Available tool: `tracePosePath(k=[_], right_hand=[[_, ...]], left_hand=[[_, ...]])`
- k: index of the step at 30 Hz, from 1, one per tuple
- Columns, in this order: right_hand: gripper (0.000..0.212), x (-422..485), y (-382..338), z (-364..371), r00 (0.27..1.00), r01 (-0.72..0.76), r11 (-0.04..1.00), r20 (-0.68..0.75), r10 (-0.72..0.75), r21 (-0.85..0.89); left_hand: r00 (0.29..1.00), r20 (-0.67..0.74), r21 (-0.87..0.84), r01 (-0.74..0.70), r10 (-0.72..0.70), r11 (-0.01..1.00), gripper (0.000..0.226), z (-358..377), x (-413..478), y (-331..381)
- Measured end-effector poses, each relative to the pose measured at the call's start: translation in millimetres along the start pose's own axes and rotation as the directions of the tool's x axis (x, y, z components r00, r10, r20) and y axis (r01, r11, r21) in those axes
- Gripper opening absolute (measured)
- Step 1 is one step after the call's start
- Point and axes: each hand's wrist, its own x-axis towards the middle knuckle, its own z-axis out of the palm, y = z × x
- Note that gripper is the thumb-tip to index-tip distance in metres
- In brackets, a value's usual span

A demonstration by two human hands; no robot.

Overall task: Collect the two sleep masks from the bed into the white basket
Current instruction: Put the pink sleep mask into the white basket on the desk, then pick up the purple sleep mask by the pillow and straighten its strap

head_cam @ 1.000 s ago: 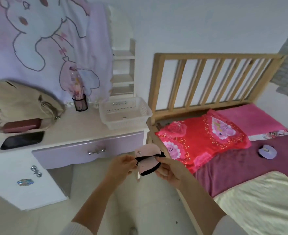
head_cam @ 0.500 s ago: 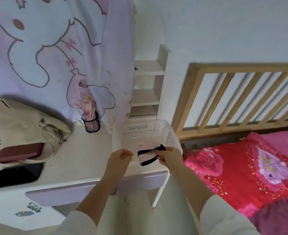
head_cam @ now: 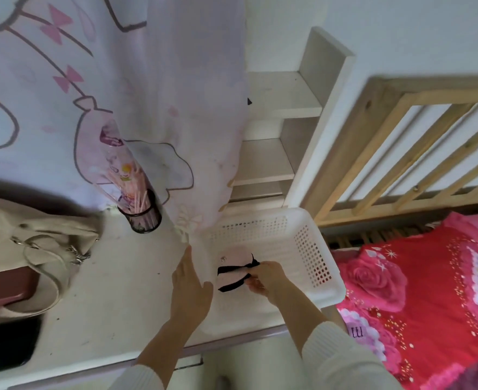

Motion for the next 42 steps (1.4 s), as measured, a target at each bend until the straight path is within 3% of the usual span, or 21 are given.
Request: tracePosePath(k=[3, 8, 12, 17, 21, 25, 28, 31, 33, 42], right_hand=[[0.009, 14.6, 1.7, 3.0, 0.998, -0.062, 0.992, -0.015, 0.061, -0.109], [0.015, 16.6, -2.3, -5.7, 1.0, -0.005, 0.956, -0.014, 0.001, -0.294], [0.042, 6.6, -13.4, -27.7, 0.996, 0.076, 0.935, -0.008, -0.084, -0.346], [0.034, -24.5, -26.7, -91.9, 0.957, 0.258, 0.929, -0.061, -0.283, -0.264], [0.027, -57.4, -13.8, -171.3, 0.878, 0.307, 0.896, -0.269, -0.397, -0.321], [0.023, -80.3, 25.3, -269.9, 0.823, 0.23, 0.931, -0.455, -0.342, -0.284], [0.014, -93.3, 66.1, -342.1, 0.77, 0.18, 0.969, -0.589, -0.245, -0.169], [0.013, -99.3, 114.4, -410.5, 0.718, 0.102, 0.989, -0.68, -0.15, -0.11], [0.014, -104.1, 144.8, -456.9, 0.716, 0.061, 0.993, -0.689, -0.111, -0.096], [0.017, -108.4, 218.9, -658.3, 0.662, -0.066, 0.996, -0.744, 0.085, 0.056]], left_hand=[[1.0, -0.025, -0.007, 0.017, -0.017, 1.0, 0.094, 4.1, 0.1, 1.0], [1.0, -0.015, 0.045, 0.007, -0.006, 0.999, 0.094, 4.4, 2.3, 2.2], [0.997, -0.073, 0.273, 0.007, 0.013, 0.962, 0.093, 4.0, 7.8, 11.6], [0.957, -0.018, 0.298, -0.27, 0.289, 0.916, 0.082, 33.4, 20.7, 70.4], [0.879, 0.15, 0.282, -0.478, 0.453, 0.832, 0.071, 103.9, 17.2, 141.8], [0.726, 0.364, 0.231, -0.677, 0.583, 0.699, 0.06, 199.2, -17.3, 206.4], [0.648, 0.541, 0.279, -0.74, 0.536, 0.612, 0.059, 274.8, -62.8, 234.0], [0.575, 0.675, 0.243, -0.765, 0.463, 0.597, 0.057, 348.7, -112.0, 246.0], [0.536, 0.728, 0.21, -0.767, 0.427, 0.606, 0.059, 392.6, -143.2, 258.8], [0.357, 0.863, 0.162, -0.865, 0.357, 0.474, 0.056, 557.3, -223.5, 345.2]])
